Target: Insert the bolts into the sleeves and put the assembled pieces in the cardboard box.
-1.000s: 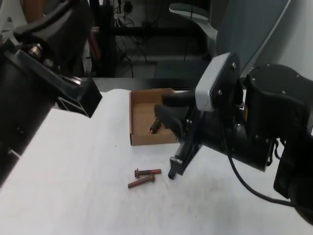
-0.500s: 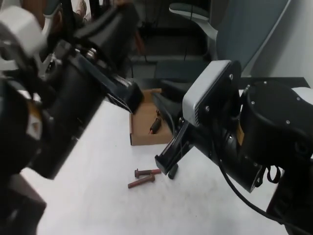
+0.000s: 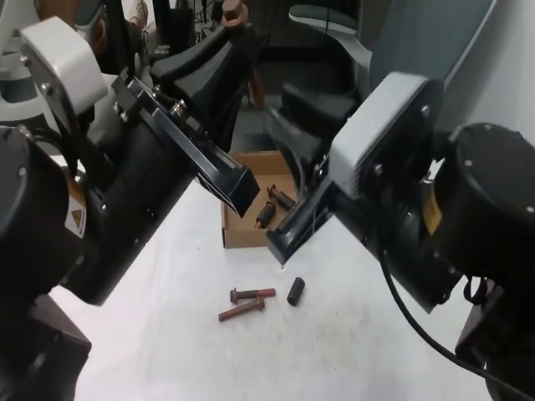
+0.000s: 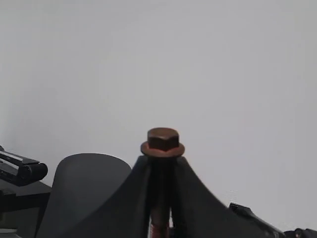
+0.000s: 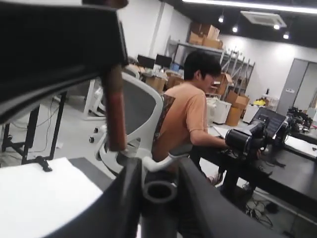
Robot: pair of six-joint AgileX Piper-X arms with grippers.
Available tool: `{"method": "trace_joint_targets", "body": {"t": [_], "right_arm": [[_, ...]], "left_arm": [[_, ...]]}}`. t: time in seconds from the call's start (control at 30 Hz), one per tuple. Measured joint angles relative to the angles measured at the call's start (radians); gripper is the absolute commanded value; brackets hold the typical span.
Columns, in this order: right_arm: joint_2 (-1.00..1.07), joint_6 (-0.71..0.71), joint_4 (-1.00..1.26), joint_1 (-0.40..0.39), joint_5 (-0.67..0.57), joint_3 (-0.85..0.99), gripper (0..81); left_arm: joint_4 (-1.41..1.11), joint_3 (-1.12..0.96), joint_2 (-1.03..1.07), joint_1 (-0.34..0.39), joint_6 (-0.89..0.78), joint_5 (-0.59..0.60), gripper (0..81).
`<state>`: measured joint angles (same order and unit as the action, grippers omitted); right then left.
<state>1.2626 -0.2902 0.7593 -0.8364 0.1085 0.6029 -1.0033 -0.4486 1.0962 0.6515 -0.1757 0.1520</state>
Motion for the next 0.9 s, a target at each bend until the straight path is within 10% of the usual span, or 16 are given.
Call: {"method": "trace_joint_targets", "body": {"t": [0.9], "right_arm": [[0.000, -0.023, -0.042, 0.000, -0.066, 0.000, 0.4]], "left_arm": [[0.115, -0.036, 0.000, 0.000, 0.074, 0.090, 1.8]]}}
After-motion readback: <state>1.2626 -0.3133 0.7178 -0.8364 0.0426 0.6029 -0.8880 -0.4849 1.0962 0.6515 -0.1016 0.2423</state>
